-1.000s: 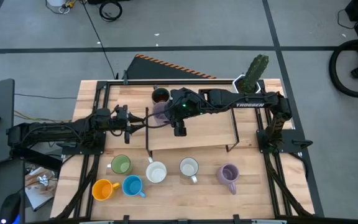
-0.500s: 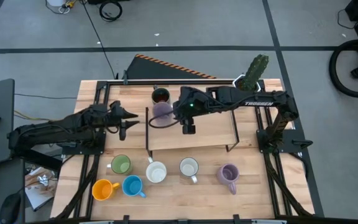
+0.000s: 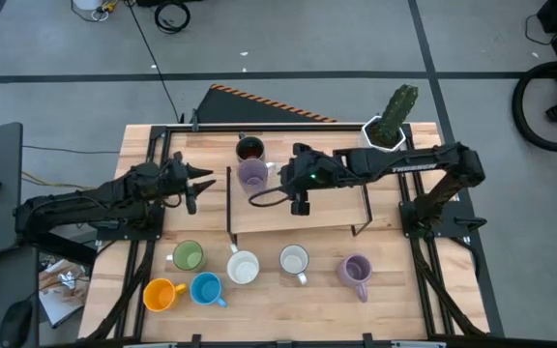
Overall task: Place coffee mugs
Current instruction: Put the top purple mug on the shelf
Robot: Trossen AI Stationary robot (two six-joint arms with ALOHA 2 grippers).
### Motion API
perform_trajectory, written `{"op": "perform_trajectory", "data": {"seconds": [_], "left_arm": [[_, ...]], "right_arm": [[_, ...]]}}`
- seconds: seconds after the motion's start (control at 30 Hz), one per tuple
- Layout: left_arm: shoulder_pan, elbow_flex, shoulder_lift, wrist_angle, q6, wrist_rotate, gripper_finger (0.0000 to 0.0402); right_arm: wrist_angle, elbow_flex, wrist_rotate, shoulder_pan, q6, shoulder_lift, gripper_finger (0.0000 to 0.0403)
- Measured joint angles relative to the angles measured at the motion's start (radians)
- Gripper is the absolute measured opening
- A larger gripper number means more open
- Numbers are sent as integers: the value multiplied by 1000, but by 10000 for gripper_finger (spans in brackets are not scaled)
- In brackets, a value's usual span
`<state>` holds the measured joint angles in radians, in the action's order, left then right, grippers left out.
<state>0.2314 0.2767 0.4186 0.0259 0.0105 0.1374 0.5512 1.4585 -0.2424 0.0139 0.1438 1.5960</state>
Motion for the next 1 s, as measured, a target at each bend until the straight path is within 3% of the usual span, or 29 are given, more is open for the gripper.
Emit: {"op": "perform_trajectory", "data": {"seconds": [0.17,0.33,0.63,1.0], "left_arm": [[-23,-28,0,-146,95,13,141],[-35,-49,0,-269,191,11,141],[-35,-164,13,-473,132,-54,141],[-32,-167,61,-474,73,-29,162]], "right_arm": [[-178,-159,0,-9,-14,-61,203],[-289,-234,4,-11,-14,-88,203],[-332,-290,10,-31,-23,-94,203],[-458,-344,51,-47,-56,-92,226]]}}
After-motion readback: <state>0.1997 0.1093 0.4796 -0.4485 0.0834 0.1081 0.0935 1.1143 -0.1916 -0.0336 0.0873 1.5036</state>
